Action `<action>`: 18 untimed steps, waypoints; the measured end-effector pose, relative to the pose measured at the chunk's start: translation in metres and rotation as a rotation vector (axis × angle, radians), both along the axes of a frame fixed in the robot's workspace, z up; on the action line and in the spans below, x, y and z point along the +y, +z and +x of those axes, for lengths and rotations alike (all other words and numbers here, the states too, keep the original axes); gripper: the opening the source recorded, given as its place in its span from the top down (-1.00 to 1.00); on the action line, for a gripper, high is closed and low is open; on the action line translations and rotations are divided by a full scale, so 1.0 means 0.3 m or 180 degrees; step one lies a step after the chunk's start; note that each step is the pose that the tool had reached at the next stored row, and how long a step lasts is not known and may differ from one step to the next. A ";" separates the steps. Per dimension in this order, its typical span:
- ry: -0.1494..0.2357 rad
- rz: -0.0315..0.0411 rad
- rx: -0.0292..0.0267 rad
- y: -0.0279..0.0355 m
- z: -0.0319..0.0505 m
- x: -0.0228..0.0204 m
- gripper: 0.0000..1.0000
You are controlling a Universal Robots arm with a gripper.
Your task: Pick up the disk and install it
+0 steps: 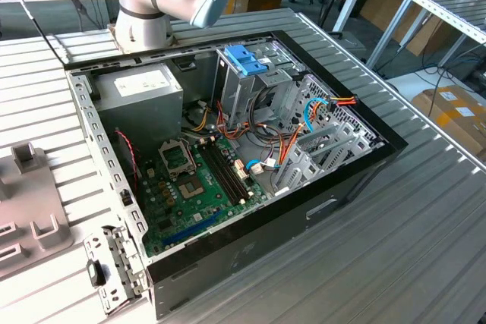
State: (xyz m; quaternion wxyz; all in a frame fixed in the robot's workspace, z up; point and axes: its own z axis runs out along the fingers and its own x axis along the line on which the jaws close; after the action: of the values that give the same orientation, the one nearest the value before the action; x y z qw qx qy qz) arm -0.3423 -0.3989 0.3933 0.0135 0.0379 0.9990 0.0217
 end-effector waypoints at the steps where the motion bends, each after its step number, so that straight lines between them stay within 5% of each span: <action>1: 0.0000 0.0000 0.0000 0.000 -0.003 0.000 0.79; 18: 0.0000 0.0000 0.0000 0.000 -0.037 0.000 0.79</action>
State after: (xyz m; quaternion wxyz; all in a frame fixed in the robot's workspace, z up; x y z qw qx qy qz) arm -0.3534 -0.3989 0.3933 0.0135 0.0379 0.9990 0.0217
